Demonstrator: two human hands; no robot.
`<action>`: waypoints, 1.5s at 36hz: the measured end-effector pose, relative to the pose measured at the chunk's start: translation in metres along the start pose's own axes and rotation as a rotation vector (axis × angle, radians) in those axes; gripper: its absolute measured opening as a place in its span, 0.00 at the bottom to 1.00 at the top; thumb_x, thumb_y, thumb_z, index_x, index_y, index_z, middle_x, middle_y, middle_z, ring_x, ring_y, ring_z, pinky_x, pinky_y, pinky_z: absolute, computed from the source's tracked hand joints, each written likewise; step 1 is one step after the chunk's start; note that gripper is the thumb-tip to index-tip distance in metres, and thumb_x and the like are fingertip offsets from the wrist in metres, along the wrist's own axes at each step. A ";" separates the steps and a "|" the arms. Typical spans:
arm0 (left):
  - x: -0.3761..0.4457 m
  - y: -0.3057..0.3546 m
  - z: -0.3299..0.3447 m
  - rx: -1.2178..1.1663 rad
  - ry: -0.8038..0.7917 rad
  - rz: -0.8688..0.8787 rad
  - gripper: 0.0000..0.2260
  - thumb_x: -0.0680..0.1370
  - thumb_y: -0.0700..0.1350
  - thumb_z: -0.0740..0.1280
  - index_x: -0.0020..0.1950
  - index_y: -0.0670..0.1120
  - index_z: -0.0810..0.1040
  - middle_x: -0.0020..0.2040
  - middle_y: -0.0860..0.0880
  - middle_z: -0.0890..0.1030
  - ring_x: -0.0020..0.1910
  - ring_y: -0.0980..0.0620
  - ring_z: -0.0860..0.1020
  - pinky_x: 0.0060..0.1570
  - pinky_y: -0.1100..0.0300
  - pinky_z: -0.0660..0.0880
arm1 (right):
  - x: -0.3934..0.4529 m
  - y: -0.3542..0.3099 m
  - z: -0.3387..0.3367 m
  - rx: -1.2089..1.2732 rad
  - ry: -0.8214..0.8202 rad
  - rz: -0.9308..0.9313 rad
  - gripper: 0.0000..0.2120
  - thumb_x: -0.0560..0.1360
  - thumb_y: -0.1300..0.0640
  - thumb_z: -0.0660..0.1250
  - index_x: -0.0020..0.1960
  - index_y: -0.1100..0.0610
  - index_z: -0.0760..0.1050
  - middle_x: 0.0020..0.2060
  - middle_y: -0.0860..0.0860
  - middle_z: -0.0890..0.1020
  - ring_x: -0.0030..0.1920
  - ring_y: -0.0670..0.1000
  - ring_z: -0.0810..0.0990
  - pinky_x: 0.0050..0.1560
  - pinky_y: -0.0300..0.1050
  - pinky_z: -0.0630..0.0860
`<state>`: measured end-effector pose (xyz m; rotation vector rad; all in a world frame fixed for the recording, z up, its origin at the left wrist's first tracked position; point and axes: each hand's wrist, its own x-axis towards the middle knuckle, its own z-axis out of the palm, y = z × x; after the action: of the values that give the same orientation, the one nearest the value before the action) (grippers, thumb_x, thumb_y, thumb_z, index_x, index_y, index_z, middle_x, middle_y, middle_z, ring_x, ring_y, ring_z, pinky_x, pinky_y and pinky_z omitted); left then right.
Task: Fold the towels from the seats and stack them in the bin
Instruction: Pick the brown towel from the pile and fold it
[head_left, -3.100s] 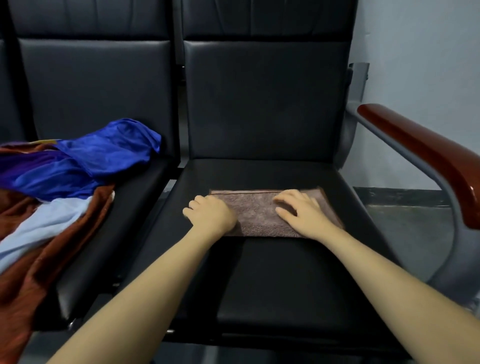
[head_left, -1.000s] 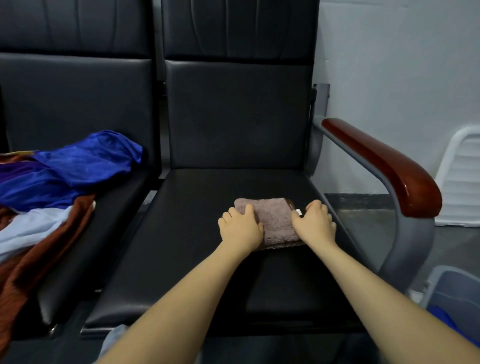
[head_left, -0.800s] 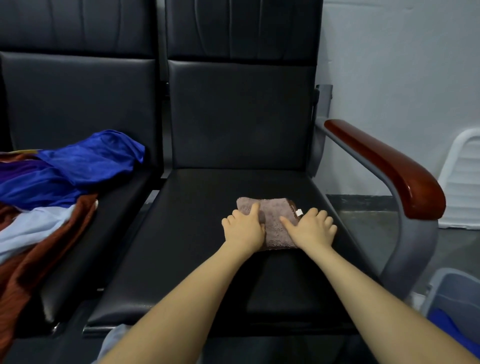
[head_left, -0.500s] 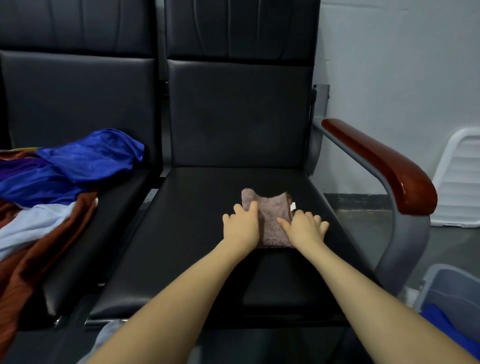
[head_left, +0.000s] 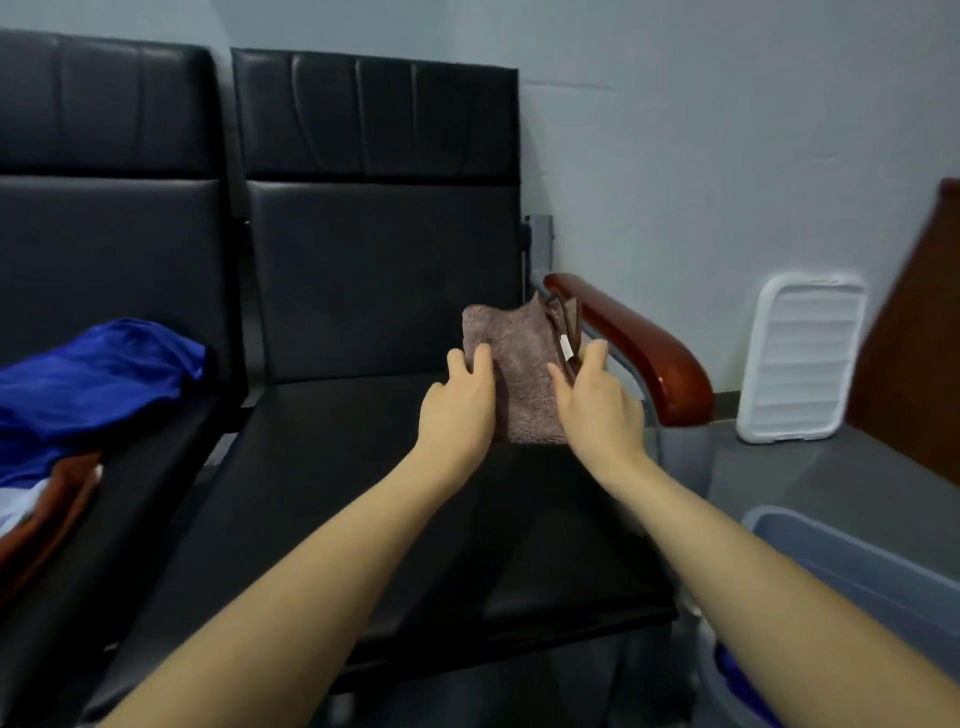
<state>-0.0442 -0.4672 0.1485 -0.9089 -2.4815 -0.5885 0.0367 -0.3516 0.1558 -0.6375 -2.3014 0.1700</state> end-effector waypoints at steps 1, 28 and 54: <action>0.006 0.009 -0.003 0.002 0.017 0.030 0.18 0.81 0.41 0.58 0.71 0.43 0.59 0.56 0.43 0.68 0.33 0.48 0.70 0.33 0.57 0.64 | 0.003 0.006 -0.008 -0.019 0.030 -0.010 0.18 0.81 0.46 0.55 0.59 0.61 0.64 0.43 0.56 0.82 0.43 0.59 0.83 0.35 0.48 0.73; -0.027 0.343 0.206 -0.128 -0.436 0.509 0.14 0.80 0.38 0.59 0.64 0.43 0.63 0.57 0.42 0.70 0.42 0.42 0.76 0.36 0.53 0.71 | -0.089 0.363 -0.072 0.020 -0.040 0.672 0.10 0.78 0.57 0.59 0.54 0.58 0.60 0.41 0.54 0.77 0.40 0.58 0.77 0.37 0.48 0.70; -0.125 0.317 0.395 0.164 -0.902 0.485 0.18 0.77 0.36 0.59 0.67 0.41 0.65 0.71 0.39 0.57 0.67 0.40 0.61 0.66 0.51 0.60 | -0.224 0.472 0.100 0.324 -0.515 0.870 0.33 0.70 0.71 0.64 0.69 0.49 0.62 0.59 0.56 0.70 0.62 0.59 0.67 0.62 0.53 0.69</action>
<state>0.1601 -0.1025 -0.1642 -1.9364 -2.7703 0.2638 0.2914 -0.0455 -0.1970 -1.5091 -2.2051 1.2009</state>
